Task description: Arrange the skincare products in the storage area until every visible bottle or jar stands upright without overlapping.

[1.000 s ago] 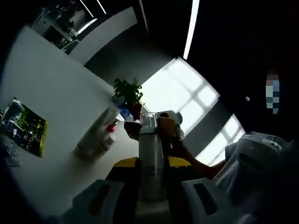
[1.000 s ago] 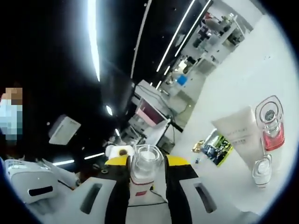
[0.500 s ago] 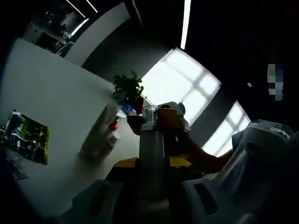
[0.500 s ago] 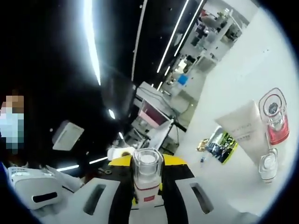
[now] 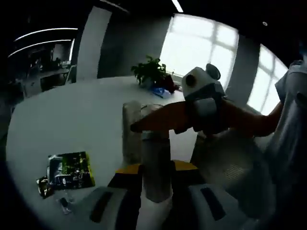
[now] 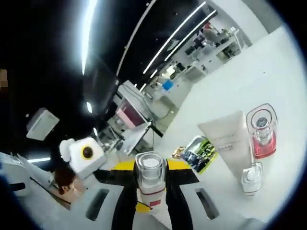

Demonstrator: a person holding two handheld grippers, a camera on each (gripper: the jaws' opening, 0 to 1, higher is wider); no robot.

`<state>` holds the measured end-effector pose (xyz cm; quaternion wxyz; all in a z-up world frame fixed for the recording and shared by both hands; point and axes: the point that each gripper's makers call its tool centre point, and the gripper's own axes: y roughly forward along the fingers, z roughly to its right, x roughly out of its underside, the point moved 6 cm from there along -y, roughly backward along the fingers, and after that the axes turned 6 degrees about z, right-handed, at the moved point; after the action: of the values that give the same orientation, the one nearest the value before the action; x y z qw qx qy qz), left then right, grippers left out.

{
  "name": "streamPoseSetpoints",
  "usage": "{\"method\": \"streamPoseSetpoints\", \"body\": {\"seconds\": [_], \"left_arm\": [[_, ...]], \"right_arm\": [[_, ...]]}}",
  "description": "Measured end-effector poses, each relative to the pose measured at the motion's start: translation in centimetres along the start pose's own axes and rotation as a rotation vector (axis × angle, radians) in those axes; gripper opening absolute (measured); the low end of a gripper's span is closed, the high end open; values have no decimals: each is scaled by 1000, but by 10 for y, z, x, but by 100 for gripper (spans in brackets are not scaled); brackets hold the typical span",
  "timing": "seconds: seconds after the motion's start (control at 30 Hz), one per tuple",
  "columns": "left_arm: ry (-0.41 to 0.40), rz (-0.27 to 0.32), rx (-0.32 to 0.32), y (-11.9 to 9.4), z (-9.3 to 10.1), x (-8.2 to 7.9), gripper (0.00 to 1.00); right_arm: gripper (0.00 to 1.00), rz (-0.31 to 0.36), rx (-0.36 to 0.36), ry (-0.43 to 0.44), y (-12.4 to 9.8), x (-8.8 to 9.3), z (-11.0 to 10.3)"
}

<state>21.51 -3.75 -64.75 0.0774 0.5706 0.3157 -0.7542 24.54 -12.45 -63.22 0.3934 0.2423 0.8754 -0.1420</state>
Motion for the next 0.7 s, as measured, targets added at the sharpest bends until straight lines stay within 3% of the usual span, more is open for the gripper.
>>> {"method": "streamPoseSetpoints", "body": {"seconds": [0.07,0.2,0.27,0.43,0.5,0.7], "left_arm": [[49,-9,-28,2,0,-1,19],[237,-87,-125,7,-1,-4,18],[331,-97,-168,10,0,-6,18],[425,-134,-216,14,1,-6,19],[409,-131,-218,16,1,-6,19],[508,-144,-268,13,-6,-9,17]], "right_arm": [[21,15,23,-15,0,-2,1],[21,26,83,-70,2,-4,7],[21,62,122,-70,2,-7,13],[21,103,144,-49,2,-7,11],[21,111,156,-55,1,-6,10],[21,125,156,-28,-1,-2,4]]}}
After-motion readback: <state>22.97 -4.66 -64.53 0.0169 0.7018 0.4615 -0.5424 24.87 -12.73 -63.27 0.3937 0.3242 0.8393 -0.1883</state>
